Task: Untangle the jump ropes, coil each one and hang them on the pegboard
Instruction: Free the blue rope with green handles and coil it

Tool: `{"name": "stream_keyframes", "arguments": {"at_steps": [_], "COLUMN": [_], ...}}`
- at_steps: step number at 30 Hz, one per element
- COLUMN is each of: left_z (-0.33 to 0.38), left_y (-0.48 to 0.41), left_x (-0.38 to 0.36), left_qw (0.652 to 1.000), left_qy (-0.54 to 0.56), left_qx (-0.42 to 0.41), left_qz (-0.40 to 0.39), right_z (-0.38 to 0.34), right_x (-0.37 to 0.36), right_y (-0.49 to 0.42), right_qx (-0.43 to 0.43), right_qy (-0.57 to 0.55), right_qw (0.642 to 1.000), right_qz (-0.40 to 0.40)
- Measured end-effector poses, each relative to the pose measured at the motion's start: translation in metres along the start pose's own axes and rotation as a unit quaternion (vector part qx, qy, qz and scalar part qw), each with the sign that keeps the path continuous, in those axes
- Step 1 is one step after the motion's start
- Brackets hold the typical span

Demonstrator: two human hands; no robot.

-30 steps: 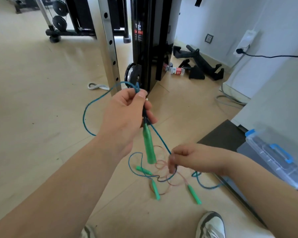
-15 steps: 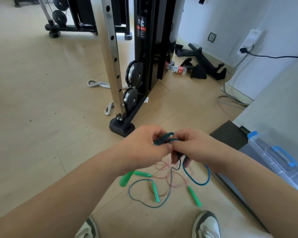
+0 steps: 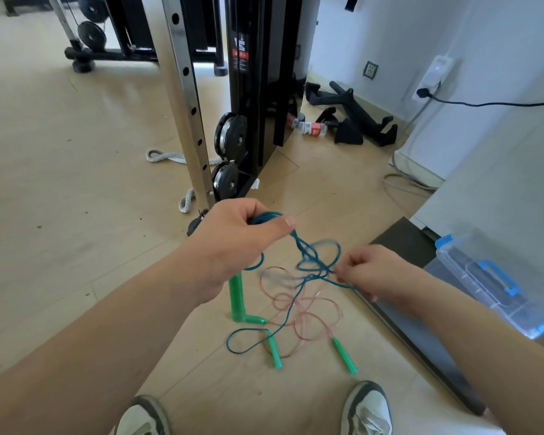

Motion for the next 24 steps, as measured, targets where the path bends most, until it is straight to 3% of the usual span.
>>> {"name": "stream_keyframes", "arguments": {"at_steps": [4, 7, 11, 14, 16, 18, 20, 22, 24], "left_z": [0.011, 0.019, 0.011, 0.008, 0.008, 0.009, 0.011, 0.015, 0.022], "left_y": [0.001, 0.004, 0.010, 0.014, 0.015, 0.017, 0.018, 0.018, 0.017], "left_x": [0.012, 0.020, 0.005, -0.006, -0.010, -0.012, -0.011, -0.007, -0.001], "left_qw": [0.990, 0.982, 0.993, 0.996, 0.997, 0.996, 0.995, 0.993, 0.988], "left_qy": [0.063, 0.085, 0.025, 0.013, 0.006, -0.005, 0.004, 0.034, 0.070], "left_qx": [-0.074, -0.109, -0.100, -0.087, -0.080, -0.083, -0.096, -0.113, -0.135], "left_qz": [0.105, 0.130, 0.052, 0.005, -0.014, -0.022, -0.019, -0.008, 0.005], "right_z": [0.033, 0.046, 0.021, -0.014, -0.039, -0.063, -0.081, -0.085, -0.084], "right_x": [-0.011, -0.020, -0.020, 0.004, 0.021, 0.023, 0.014, 0.000, -0.016], "right_y": [0.000, 0.005, 0.006, 0.012, 0.026, 0.044, 0.058, 0.058, 0.050], "right_qx": [-0.080, -0.118, -0.074, -0.004, 0.071, 0.178, 0.238, 0.255, 0.250], "right_qy": [0.267, 0.291, 0.169, 0.088, -0.025, -0.206, -0.295, -0.282, -0.230], "right_qw": [0.958, 0.943, 0.973, 0.996, 0.996, 0.961, 0.912, 0.904, 0.924], "right_qz": [-0.061, -0.106, -0.140, -0.033, 0.039, -0.043, -0.158, -0.194, -0.178]}}
Point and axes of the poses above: each hand's wrist, its own y-axis away from the middle knuckle, its own x-axis out of the back of the hand, z = x × y, the point moved 5 cm from there along -y, towards the middle knuckle, and after that the axes turned 10 degrees about y, right-handed, at the moved point
